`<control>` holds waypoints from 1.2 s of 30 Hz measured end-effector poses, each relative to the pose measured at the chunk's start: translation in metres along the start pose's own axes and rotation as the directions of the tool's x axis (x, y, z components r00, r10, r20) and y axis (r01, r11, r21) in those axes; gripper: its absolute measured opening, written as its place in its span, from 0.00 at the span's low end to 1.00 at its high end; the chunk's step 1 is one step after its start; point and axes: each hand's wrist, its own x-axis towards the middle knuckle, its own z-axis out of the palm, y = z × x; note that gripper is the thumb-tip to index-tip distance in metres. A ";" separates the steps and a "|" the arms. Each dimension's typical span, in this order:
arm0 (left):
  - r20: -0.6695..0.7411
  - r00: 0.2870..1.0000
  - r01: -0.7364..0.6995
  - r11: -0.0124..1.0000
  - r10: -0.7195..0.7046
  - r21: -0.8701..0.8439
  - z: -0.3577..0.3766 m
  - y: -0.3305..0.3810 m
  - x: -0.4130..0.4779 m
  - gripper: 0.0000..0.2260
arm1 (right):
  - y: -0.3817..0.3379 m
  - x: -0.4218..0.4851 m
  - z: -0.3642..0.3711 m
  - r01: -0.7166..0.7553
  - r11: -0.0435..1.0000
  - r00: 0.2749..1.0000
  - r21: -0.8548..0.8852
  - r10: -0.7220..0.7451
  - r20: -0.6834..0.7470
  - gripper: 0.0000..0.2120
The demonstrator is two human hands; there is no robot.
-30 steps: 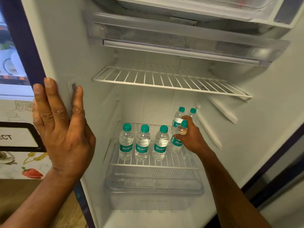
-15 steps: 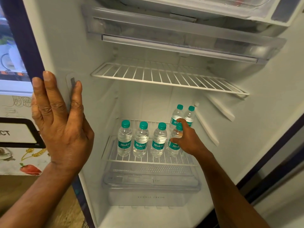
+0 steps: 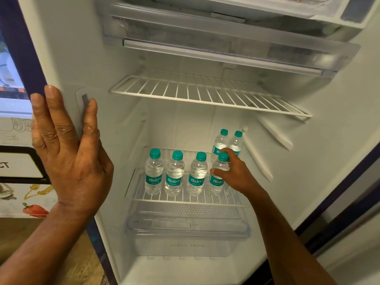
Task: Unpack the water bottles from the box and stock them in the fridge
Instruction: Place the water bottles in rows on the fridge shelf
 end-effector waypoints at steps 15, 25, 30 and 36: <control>0.032 0.999 0.029 0.999 -0.029 -0.016 -0.001 -0.002 -0.002 0.23 | 0.005 0.003 -0.004 -0.002 0.998 0.999 0.058 0.000 0.049 0.27; 0.074 0.996 0.060 0.998 -0.058 -0.021 0.005 -0.010 -0.006 0.24 | 0.009 0.004 -0.005 0.008 0.999 0.998 0.040 -0.010 0.055 0.27; 0.099 0.992 0.075 0.997 -0.075 0.002 0.009 -0.015 -0.009 0.24 | 0.004 0.010 -0.028 -0.017 0.984 0.999 0.176 0.010 0.042 0.29; 0.103 0.991 0.082 0.996 -0.085 0.031 0.007 -0.014 -0.009 0.24 | -0.002 0.046 -0.036 0.102 0.905 0.939 0.414 0.051 -0.341 0.21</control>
